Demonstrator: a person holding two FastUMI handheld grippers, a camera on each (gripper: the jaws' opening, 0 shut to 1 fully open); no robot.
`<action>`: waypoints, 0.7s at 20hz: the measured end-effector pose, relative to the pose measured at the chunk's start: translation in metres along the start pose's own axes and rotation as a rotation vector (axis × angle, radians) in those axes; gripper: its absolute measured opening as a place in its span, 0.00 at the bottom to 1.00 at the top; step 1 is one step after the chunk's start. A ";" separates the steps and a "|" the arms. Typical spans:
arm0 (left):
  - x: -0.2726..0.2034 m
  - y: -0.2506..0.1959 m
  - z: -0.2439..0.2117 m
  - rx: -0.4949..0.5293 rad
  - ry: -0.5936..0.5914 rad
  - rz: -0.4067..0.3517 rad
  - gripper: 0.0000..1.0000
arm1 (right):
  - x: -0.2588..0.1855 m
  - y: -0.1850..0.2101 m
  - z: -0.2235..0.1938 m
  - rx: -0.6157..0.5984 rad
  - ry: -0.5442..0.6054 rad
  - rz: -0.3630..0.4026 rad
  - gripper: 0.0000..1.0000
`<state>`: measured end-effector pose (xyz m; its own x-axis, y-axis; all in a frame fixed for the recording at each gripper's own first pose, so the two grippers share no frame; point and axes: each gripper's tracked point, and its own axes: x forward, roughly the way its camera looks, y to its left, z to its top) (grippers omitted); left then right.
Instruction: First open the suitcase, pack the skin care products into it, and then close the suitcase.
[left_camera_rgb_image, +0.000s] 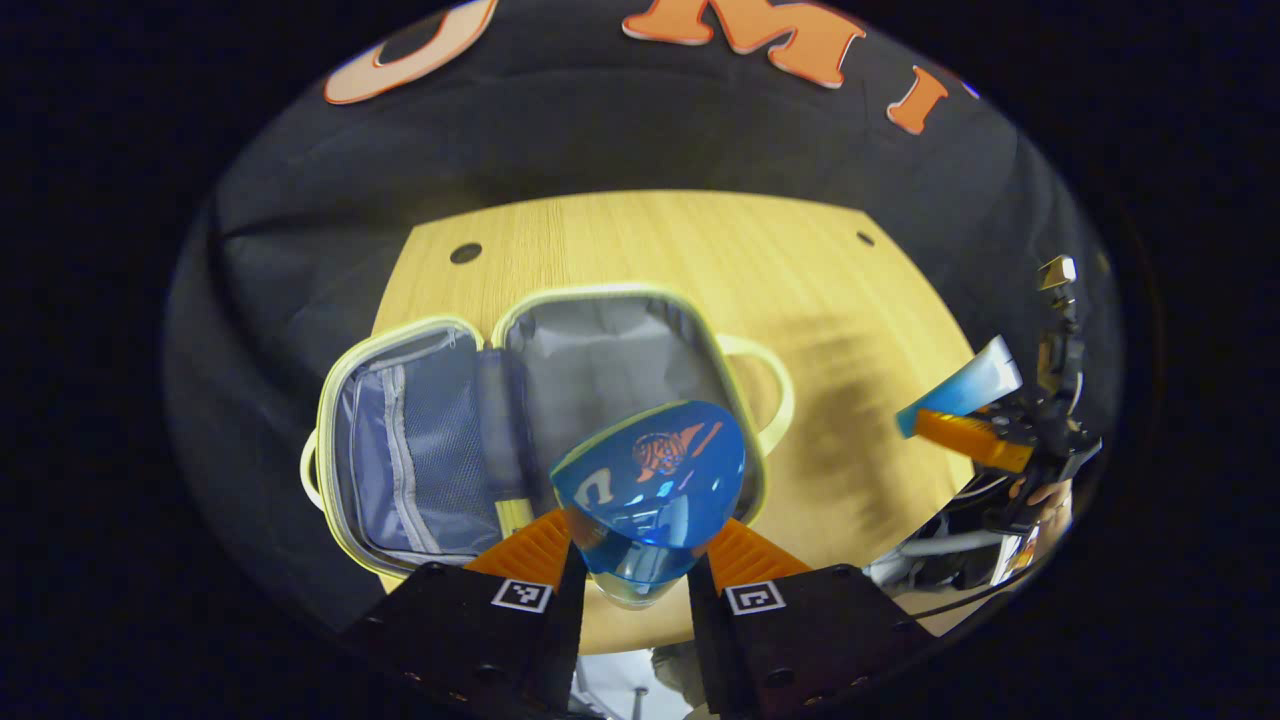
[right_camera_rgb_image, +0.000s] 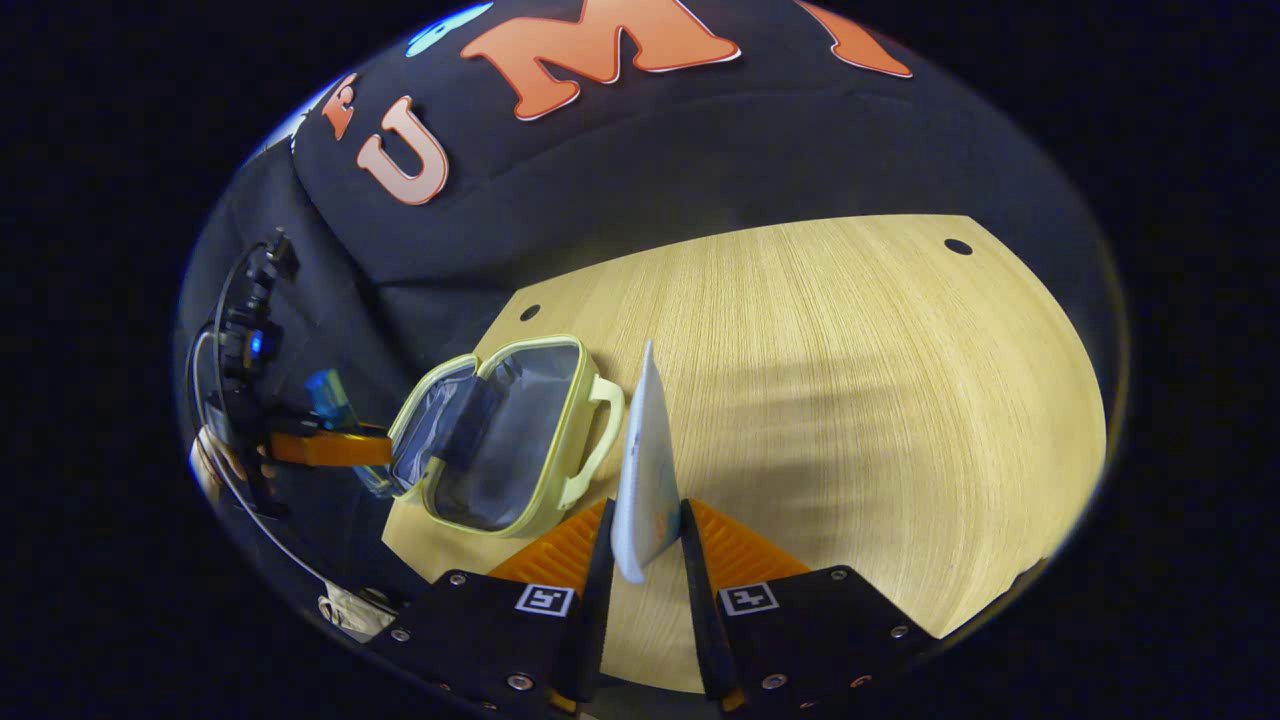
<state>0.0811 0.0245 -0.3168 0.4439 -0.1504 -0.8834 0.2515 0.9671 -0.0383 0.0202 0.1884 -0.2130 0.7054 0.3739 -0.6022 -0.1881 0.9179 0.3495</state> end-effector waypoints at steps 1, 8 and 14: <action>0.010 0.003 -0.002 0.011 0.046 -0.002 0.49 | -0.003 0.002 -0.001 0.009 -0.009 -0.013 0.39; 0.072 0.002 0.002 -0.009 0.204 -0.052 0.48 | -0.017 -0.004 -0.023 0.095 -0.012 -0.128 0.39; 0.101 0.021 -0.005 -0.052 0.260 -0.011 0.49 | -0.025 -0.008 -0.028 0.118 0.009 -0.186 0.34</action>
<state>0.1264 0.0310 -0.4089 0.2037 -0.1101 -0.9728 0.2079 0.9759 -0.0669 -0.0151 0.1755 -0.2202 0.7144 0.2014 -0.6701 0.0262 0.9493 0.3132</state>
